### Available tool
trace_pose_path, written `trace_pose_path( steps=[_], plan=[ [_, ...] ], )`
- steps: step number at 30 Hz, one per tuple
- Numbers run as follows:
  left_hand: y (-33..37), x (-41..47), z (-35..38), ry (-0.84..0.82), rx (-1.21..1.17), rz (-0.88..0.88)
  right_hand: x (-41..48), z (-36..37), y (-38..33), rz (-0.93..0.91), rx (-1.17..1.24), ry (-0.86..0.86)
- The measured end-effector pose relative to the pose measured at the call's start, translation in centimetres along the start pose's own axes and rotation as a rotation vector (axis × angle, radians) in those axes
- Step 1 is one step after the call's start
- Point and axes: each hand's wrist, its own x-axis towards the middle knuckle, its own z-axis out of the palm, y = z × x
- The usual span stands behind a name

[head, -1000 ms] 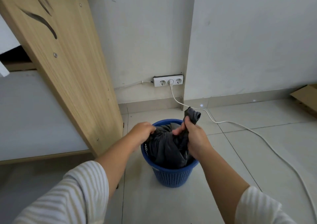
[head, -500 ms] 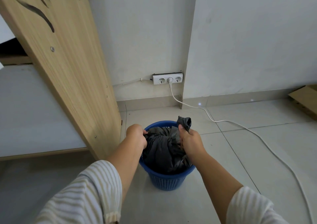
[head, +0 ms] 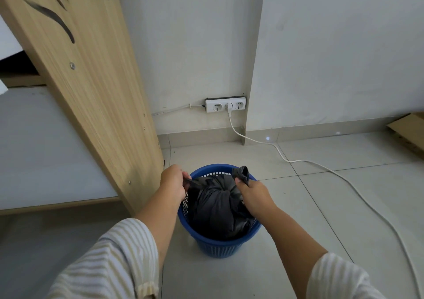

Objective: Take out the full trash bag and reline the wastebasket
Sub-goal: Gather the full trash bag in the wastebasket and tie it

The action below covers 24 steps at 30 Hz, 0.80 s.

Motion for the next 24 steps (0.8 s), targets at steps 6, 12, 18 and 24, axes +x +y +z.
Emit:
trace_pose_path(
  steps=[6, 12, 18, 24],
  plan=[
    [0.9, -3.5, 0.7, -0.487, 0.053, 0.19, 0.3, 0.0, -2.2, -0.034, 0.466, -0.126],
    [-0.3, -5.4, 1.8, -0.624, 0.267, 0.228, 1.0, 1.8, -2.8, -0.158, 0.422, -0.324],
    [-0.4, -5.8, 2.0, -0.706, 0.324, 0.23, 0.5, 2.5, -2.8, -0.238, 0.15, -0.23],
    [-0.3, -4.9, 1.8, -0.676, 0.158, 0.123, 0.5, 2.2, -2.8, -0.106, 0.309, -0.202]
  ],
)
